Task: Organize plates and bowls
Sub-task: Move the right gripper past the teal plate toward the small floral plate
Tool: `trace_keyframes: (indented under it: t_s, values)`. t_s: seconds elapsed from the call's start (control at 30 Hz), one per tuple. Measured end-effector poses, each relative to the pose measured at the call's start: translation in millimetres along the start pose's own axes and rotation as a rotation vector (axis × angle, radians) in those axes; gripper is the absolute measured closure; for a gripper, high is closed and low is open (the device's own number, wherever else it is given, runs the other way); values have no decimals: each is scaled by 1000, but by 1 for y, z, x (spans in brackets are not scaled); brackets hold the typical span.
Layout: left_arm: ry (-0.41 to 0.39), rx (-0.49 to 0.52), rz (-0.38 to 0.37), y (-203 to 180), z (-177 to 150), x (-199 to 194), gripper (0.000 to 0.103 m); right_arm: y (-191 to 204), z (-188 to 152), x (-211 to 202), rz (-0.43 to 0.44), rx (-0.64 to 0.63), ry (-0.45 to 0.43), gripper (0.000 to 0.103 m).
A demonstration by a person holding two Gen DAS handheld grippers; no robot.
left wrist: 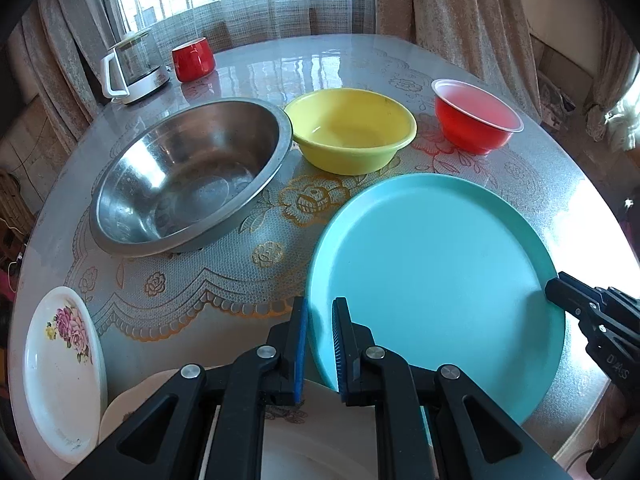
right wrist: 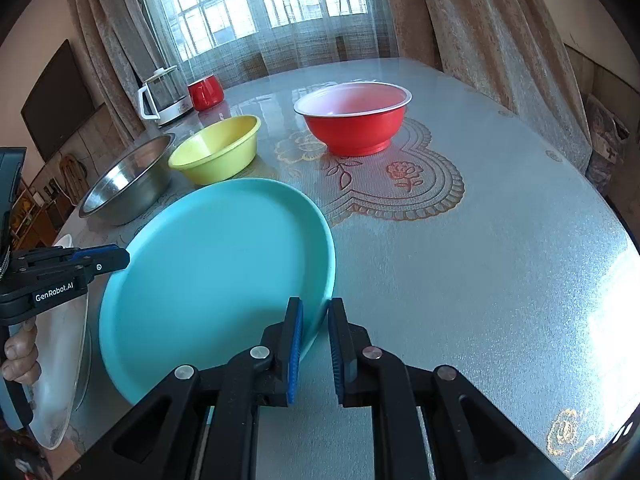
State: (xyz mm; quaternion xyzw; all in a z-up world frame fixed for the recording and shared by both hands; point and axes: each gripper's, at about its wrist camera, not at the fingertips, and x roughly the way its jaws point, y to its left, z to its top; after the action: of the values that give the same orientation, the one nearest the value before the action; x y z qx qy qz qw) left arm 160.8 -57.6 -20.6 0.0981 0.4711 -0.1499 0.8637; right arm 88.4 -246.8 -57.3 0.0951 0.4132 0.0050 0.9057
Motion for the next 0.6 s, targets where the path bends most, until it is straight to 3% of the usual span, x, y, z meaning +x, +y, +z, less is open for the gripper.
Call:
trace_keyframes:
  t_s: [0.17, 0.33, 0.6]
  values:
    - [-44, -64, 2, 10, -4, -14, 90, 1, -1, 0, -4, 9, -2, 89]
    - [-112, -131, 16, 28, -12, -37, 90, 3, -2, -1, 5, 12, 0, 81]
    - [-166, -230, 36, 57, -45, -68, 86, 3, -3, -3, -6, 31, -1, 74]
